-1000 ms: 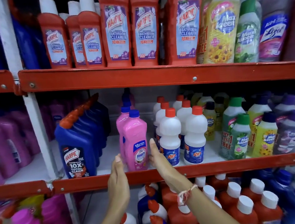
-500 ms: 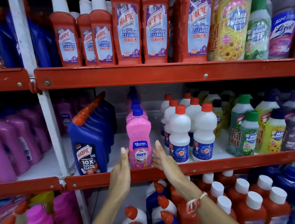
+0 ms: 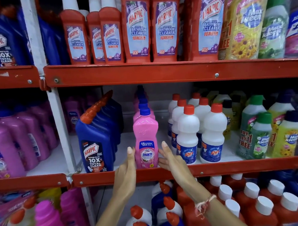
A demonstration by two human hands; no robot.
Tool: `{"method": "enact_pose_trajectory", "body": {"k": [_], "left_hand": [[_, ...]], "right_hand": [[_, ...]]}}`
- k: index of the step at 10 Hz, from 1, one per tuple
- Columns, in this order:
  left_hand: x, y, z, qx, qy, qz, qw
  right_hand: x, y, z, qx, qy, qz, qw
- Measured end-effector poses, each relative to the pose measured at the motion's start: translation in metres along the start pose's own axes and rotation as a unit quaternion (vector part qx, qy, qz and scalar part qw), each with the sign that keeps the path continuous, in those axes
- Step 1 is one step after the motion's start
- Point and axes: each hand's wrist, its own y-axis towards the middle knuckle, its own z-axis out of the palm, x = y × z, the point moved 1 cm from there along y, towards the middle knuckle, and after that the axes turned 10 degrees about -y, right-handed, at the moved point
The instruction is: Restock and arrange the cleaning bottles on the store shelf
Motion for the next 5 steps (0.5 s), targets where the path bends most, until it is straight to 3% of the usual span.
{"method": "enact_pose_trajectory", "body": {"k": [3,4,5], "left_hand": [[0.0,0.002,-0.005,-0.005,0.038,0.007,0.999],[-0.001,0.004,-0.007,-0.014,0.092,0.048,0.995],[-0.011,0.003,-0.007,-0.084,0.157,0.154,0.972]], "right_hand": [[-0.001,0.0,-0.002,0.014,-0.019,-0.018,1.0],[-0.005,-0.002,-0.011,0.026,-0.04,-0.044,0.998],[-0.003,-0.003,-0.027,-0.022,-0.052,-0.083,0.995]]}}
